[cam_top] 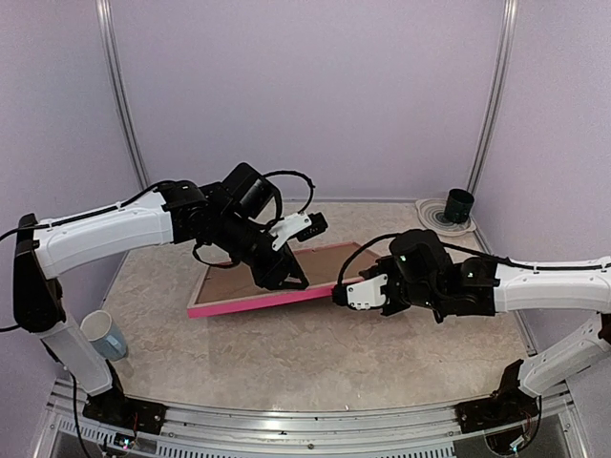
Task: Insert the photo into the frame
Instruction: Pass from the left arm to the right, then pass from the right arm to the left
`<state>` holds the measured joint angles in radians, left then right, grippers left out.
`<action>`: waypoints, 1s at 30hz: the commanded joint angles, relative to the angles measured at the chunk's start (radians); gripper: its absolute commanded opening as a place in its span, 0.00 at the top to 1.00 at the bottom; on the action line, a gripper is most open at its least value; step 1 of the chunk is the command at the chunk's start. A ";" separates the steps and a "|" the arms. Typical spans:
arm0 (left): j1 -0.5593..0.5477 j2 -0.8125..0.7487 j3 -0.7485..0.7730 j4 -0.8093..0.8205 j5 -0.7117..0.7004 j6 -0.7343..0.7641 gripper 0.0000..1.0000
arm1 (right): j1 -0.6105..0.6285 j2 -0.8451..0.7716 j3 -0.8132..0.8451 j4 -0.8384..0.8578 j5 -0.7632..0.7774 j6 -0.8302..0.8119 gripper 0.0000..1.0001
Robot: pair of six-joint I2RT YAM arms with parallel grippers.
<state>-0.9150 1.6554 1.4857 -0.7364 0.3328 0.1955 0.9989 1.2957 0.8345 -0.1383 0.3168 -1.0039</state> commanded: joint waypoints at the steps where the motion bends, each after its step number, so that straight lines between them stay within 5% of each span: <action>1: 0.022 -0.079 0.013 0.070 -0.007 -0.011 0.57 | -0.002 -0.026 0.044 -0.085 -0.052 0.065 0.93; 3: 0.033 -0.110 0.009 0.097 -0.031 -0.028 0.47 | -0.002 -0.036 0.055 -0.104 -0.064 0.061 0.95; 8: 0.046 -0.237 -0.056 0.240 -0.198 -0.089 0.02 | -0.002 -0.062 0.078 -0.147 -0.088 0.050 0.99; 16: 0.064 -0.570 -0.324 0.522 -0.289 -0.149 0.01 | -0.013 -0.135 0.166 -0.206 -0.226 0.069 0.91; 21: 0.065 -0.680 -0.451 0.577 -0.314 -0.192 0.01 | -0.055 -0.115 0.254 -0.319 -0.313 0.081 1.00; 30: 0.064 -0.879 -0.613 0.681 -0.219 -0.295 0.01 | -0.125 -0.067 0.360 -0.435 -0.405 0.096 1.00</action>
<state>-0.8577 0.8520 0.8940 -0.1467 0.0551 -0.0483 0.9089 1.2293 1.1217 -0.5743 0.0307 -1.0016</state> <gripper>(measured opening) 0.988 0.204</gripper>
